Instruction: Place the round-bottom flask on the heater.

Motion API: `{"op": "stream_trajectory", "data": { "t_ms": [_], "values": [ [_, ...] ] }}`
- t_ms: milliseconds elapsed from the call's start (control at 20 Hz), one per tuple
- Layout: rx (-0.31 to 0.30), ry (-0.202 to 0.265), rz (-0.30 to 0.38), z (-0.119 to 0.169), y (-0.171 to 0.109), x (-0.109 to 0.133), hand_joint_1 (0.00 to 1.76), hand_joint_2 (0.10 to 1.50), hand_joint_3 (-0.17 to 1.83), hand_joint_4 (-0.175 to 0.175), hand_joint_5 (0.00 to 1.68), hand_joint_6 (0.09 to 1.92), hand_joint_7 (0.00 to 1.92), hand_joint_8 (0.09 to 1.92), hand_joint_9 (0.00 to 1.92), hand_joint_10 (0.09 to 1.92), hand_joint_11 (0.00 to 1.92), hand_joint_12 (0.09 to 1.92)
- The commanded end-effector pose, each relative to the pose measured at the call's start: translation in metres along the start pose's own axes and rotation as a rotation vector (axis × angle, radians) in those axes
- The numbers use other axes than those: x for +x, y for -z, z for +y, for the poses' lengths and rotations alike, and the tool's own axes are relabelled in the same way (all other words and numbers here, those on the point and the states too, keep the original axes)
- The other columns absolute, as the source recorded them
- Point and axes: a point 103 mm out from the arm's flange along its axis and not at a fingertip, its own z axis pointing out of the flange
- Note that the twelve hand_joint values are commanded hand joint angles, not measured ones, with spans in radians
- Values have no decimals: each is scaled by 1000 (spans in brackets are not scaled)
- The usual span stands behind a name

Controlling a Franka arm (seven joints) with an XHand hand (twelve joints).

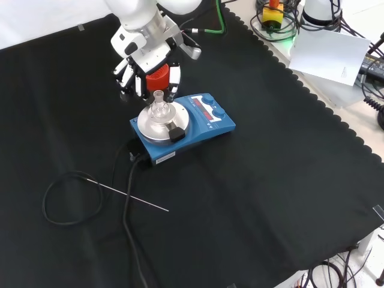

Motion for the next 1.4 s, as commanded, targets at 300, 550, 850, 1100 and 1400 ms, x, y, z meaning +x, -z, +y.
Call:
{"op": "stream_trajectory", "data": {
  "t_ms": [300, 550, 850, 1100, 1400],
  "values": [
    [19, 14, 21, -4, 1, 0, 877, 665, 519, 13, 946, 786, 259, 715, 470, 671, 46, 1421],
    [-6, 20, 21, -14, 9, 1, 874, 651, 523, 9, 915, 780, 253, 714, 464, 672, 38, 1424],
    [-32, 18, 26, -29, 25, 3, 871, 645, 527, 6, 870, 774, 249, 713, 459, 674, 34, 1426],
    [-55, 7, 31, -41, 36, 1, 865, 643, 530, 2, 827, 772, 248, 713, 458, 676, 33, 1428],
    [-80, 3, 27, -58, 45, 5, 857, 641, 540, -11, 664, 778, 248, 712, 455, 680, 35, 1430]
  ]
}}
